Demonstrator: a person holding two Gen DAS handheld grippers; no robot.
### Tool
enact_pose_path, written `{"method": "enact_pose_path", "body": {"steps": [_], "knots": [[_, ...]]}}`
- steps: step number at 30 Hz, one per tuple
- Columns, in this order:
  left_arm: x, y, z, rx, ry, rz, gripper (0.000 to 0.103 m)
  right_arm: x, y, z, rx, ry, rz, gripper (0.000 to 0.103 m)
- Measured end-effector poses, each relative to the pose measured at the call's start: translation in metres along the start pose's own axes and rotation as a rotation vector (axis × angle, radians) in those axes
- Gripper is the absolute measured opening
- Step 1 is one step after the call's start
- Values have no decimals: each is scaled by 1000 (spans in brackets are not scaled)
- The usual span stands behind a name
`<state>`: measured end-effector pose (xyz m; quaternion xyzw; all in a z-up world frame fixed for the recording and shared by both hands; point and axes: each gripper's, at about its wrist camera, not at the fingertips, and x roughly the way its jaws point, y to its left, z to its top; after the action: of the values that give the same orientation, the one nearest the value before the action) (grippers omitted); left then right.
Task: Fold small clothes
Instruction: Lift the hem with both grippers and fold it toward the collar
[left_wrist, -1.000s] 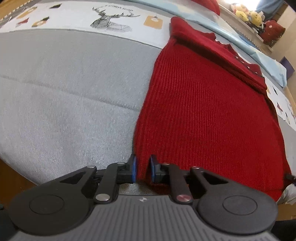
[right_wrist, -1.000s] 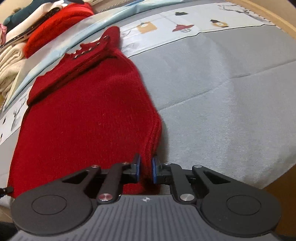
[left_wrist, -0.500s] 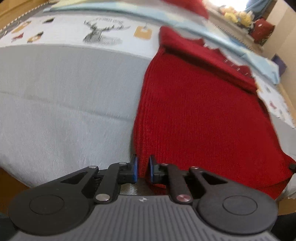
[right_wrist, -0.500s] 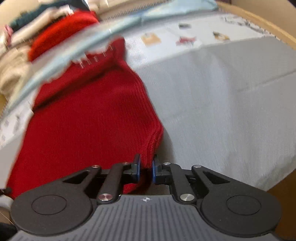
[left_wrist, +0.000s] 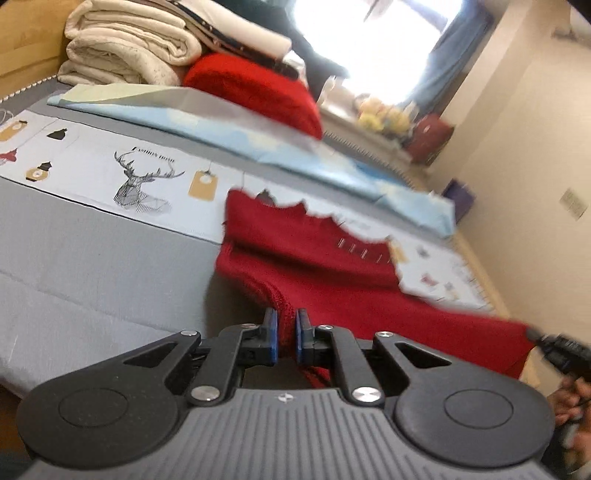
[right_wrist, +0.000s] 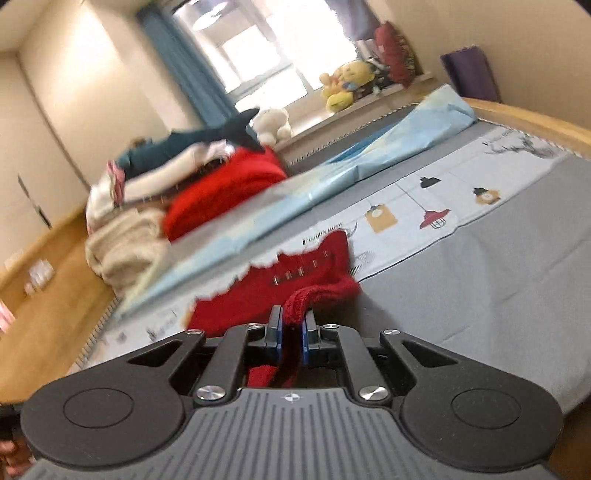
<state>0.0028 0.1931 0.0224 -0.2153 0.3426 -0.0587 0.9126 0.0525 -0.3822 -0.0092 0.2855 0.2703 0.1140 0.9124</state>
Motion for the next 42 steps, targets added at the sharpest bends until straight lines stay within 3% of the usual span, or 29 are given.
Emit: {"method": "enact_pose_path", "body": {"steps": [4, 7, 11, 15, 18, 20, 21, 22, 23, 24, 27, 30, 33, 37, 40, 41, 42], "knots": [[-53, -6, 14, -11, -44, -26, 9, -52, 1, 5, 10, -58, 40, 9], [-55, 4, 32, -74, -53, -26, 7, -61, -3, 15, 31, -74, 55, 9], [7, 30, 56, -127, -3, 16, 6, -14, -13, 30, 5, -34, 9, 9], [104, 51, 82, -82, 77, 73, 6, 80, -33, 44, -13, 84, -81, 9], [151, 69, 94, -82, 93, 62, 8, 142, -46, 51, -42, 164, -156, 14], [167, 86, 92, -124, 50, 106, 12, 163, -47, 48, -94, 157, -254, 21], [174, 99, 86, -167, 48, 110, 29, 167, -49, 47, -89, 149, -290, 25], [181, 111, 77, -218, 80, 113, 34, 171, -54, 45, -55, 159, -281, 28], [190, 119, 74, -261, 147, 147, 33, 175, -59, 43, -25, 181, -263, 31], [195, 124, 72, -286, 166, 170, 33, 181, -64, 40, 4, 223, -243, 33], [206, 125, 74, -281, 183, 158, 37, 198, -69, 29, -8, 294, -235, 37], [228, 124, 70, -275, 264, 148, 39, 217, -76, 15, -10, 373, -273, 41], [247, 119, 68, -277, 304, 144, 49, 232, -85, 6, 60, 434, -292, 43], [268, 113, 59, -285, 351, 163, 50, 250, -88, -6, 89, 522, -301, 43], [276, 113, 55, -288, 383, 158, 50, 254, -86, -8, 85, 530, -298, 40], [277, 113, 54, -291, 386, 154, 49, 254, -85, -8, 85, 527, -295, 34], [277, 114, 55, -292, 386, 146, 47, 253, -85, -7, 82, 519, -293, 15]]}}
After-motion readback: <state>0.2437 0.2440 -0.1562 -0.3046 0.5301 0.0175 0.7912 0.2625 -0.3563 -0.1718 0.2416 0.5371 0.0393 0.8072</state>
